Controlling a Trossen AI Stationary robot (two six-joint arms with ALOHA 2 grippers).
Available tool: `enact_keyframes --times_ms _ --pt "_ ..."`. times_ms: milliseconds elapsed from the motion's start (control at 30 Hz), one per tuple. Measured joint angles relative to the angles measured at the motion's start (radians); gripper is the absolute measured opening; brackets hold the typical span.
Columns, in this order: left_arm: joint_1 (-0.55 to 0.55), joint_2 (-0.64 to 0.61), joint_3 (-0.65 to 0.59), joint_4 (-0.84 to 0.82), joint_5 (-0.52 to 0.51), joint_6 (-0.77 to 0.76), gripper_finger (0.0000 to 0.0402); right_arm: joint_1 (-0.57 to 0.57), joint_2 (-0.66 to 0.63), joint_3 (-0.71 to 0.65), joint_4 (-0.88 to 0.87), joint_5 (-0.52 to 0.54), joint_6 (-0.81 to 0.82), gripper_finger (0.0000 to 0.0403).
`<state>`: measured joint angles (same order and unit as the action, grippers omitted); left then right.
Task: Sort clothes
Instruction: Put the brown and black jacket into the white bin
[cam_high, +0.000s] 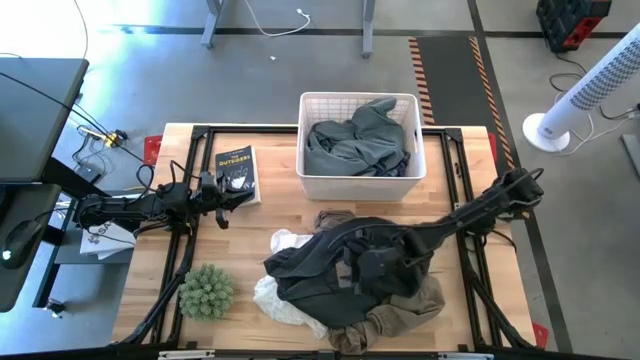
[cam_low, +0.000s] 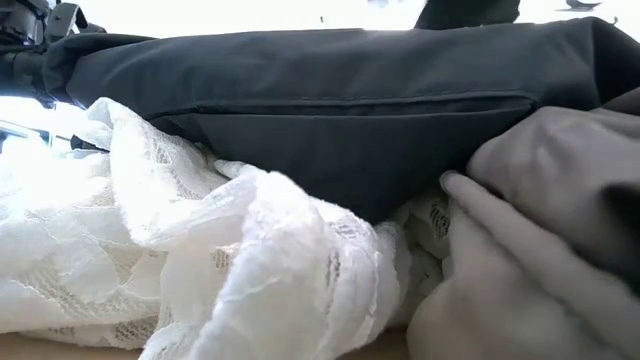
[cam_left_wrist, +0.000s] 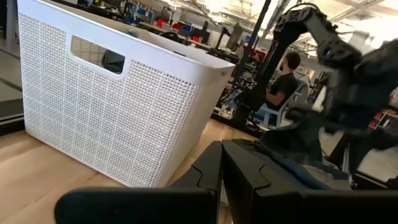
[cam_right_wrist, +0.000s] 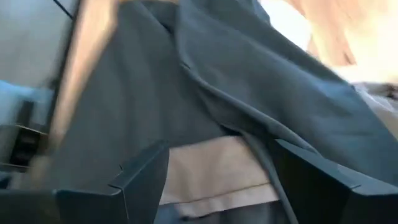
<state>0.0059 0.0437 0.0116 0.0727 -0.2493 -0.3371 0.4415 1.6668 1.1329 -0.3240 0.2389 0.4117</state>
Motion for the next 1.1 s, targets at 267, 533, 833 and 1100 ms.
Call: enact_keyframes --times_ms 267,533,833,1100 --pt "0.0 0.002 0.0 0.0 -0.006 -0.003 0.001 -0.08 0.17 -0.033 -0.001 -0.188 -0.185 0.0279" --pt "0.0 0.002 0.0 0.0 -0.008 -0.003 0.001 -0.177 0.245 -0.03 -0.008 -0.389 -0.311 0.018" --pt "0.0 0.002 0.0 0.0 -0.009 -0.004 0.001 -0.195 0.222 -0.03 0.006 -0.38 -0.288 0.0014" --pt "0.0 0.002 0.0 0.008 -0.012 -0.003 0.001 -0.179 -0.013 0.125 -0.057 -0.136 -0.379 0.001"
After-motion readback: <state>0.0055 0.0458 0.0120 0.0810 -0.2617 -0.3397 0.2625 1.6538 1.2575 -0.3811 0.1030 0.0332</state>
